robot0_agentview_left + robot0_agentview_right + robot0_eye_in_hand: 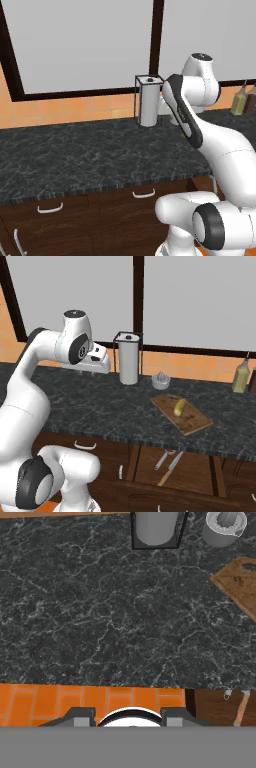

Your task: Place the appropriate cutting tool for cutting the cucumber skin on the cutting board.

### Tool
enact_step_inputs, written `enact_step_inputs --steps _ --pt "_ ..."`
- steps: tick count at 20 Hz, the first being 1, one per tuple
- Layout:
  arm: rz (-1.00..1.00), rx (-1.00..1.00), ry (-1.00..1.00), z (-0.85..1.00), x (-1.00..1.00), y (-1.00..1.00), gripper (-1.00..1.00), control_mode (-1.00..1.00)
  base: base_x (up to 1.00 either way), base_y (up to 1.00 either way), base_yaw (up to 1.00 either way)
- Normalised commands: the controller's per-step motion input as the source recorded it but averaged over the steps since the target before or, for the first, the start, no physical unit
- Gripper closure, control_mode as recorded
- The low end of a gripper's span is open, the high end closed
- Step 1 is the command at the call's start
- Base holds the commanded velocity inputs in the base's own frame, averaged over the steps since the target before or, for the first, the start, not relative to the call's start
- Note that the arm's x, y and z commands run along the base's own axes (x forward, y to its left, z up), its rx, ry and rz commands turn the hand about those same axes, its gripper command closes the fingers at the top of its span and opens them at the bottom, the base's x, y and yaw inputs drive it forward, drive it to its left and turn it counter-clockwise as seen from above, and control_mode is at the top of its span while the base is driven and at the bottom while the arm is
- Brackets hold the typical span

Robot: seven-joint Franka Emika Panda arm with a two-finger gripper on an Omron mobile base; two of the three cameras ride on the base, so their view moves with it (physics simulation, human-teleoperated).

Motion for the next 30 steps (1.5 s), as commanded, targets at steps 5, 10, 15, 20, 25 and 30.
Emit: enact_step_inputs --steps 5,10,15,20,25,30 --pt "0.0 -0.01 0.0 -0.01 -0.17 0.0 -1.0 -1.0 0.0 0.0 0.0" --pt "-0.1 -0.05 0.0 -0.18 -0.62 -0.22 -1.0 -1.0 0.0 0.0 0.0" --pt "-0.22 0.0 0.0 -0.15 -0.49 -0.51 -1.0 -1.0 0.0 0.0 0.0" --pt "-0.19 0.0 0.06 -0.07 -0.11 -0.59 -1.0 -1.0 0.0 0.0 0.0" --pt "-0.12 0.0 0.12 -0.39 -0.26 -0.5 -1.0 -1.0 0.0 0.0 0.0" --pt "-0.14 0.0 0.08 -0.64 -0.26 -0.37 -1.0 -1.0 0.0 0.0 0.0"
